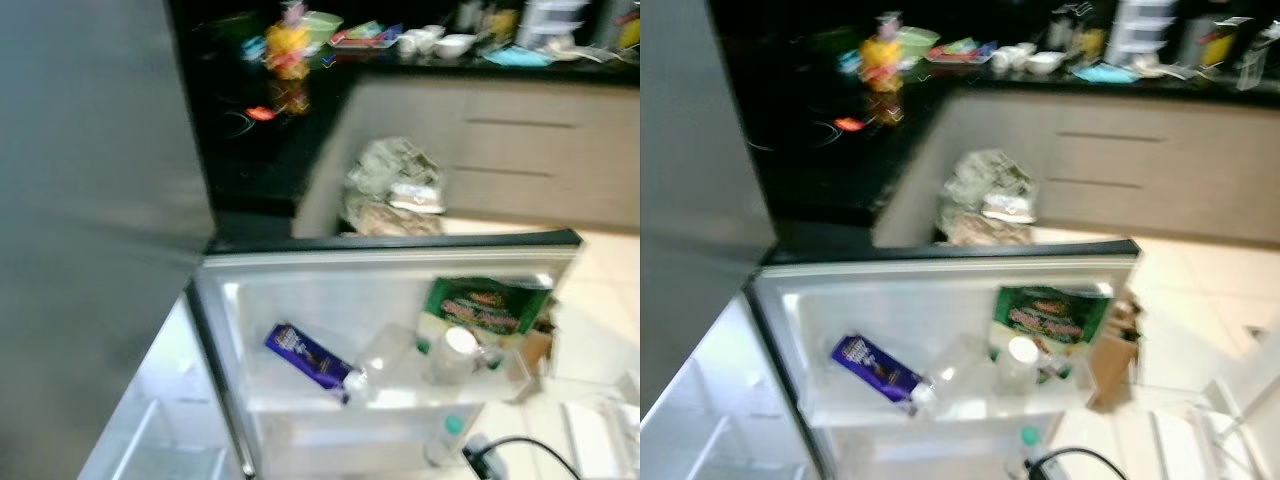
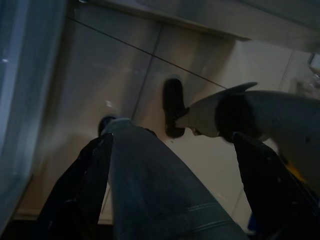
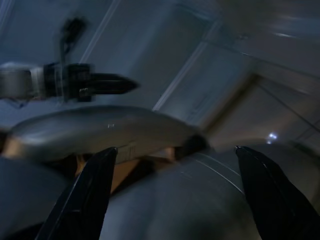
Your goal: Restocking fridge
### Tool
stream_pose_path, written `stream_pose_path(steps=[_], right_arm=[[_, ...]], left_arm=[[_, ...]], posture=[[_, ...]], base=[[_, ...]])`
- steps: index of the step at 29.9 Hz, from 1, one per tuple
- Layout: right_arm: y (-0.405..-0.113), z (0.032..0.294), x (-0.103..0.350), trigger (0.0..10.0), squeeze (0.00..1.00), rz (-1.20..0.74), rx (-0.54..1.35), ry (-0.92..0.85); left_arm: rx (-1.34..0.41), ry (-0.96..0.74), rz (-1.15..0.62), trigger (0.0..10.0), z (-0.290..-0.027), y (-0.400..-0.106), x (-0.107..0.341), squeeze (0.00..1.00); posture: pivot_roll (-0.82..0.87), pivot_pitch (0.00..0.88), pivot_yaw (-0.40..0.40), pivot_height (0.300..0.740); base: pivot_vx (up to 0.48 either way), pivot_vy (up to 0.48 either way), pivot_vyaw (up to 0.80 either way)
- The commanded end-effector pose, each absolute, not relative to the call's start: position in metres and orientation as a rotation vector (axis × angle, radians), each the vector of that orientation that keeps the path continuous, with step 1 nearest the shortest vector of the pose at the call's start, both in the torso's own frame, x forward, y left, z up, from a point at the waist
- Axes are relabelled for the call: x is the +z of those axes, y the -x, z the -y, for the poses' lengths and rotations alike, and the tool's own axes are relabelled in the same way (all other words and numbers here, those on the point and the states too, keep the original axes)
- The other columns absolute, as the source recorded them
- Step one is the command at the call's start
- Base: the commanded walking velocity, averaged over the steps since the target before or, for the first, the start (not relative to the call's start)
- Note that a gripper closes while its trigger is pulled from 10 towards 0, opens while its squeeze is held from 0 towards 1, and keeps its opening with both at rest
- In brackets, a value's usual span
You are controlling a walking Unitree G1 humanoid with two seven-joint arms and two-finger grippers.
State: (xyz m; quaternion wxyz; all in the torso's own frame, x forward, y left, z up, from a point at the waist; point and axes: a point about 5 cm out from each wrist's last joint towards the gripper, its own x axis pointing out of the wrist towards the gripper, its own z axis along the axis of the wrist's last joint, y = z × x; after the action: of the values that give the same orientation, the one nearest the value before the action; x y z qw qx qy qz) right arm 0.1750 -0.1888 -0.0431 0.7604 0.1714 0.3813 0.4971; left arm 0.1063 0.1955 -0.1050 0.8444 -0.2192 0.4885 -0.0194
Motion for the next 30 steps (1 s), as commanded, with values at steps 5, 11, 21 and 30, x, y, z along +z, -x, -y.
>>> stream_pose_path(steps=[5,11,21,30], right_arm=[[-0.197,0.189,-0.018,10.0,0.0,-0.722,1.224,-0.306],[-0.212,0.182,0.022,10.0,0.0,-0.58,1.431,-0.237],[-0.228,0.17,0.089,10.0,0.0,-0.364,1.621,-0.123],[-0.255,0.166,0.138,10.0,0.0,-0.231,1.58,0.264]], left_arm=[[-0.04,0.447,-1.038,10.0,-0.196,-0.107,-0.105,0.0],[-0.041,0.445,-1.042,10.0,-0.195,-0.107,-0.106,0.0],[-0.041,0.444,-1.045,10.0,-0.194,-0.106,-0.106,0.0],[-0.041,0.447,-1.047,10.0,-0.192,-0.105,-0.106,0.0]], posture=[[-0.14,0.042,0.025,0.74],[-0.15,0.043,0.023,0.74],[-0.15,0.047,0.018,0.74],[-0.15,0.047,0.013,0.74]], base=[[0.0,0.0,-0.28],[0.0,0.0,0.0],[0.0,0.0,0.0],[0.0,0.0,0.0]])
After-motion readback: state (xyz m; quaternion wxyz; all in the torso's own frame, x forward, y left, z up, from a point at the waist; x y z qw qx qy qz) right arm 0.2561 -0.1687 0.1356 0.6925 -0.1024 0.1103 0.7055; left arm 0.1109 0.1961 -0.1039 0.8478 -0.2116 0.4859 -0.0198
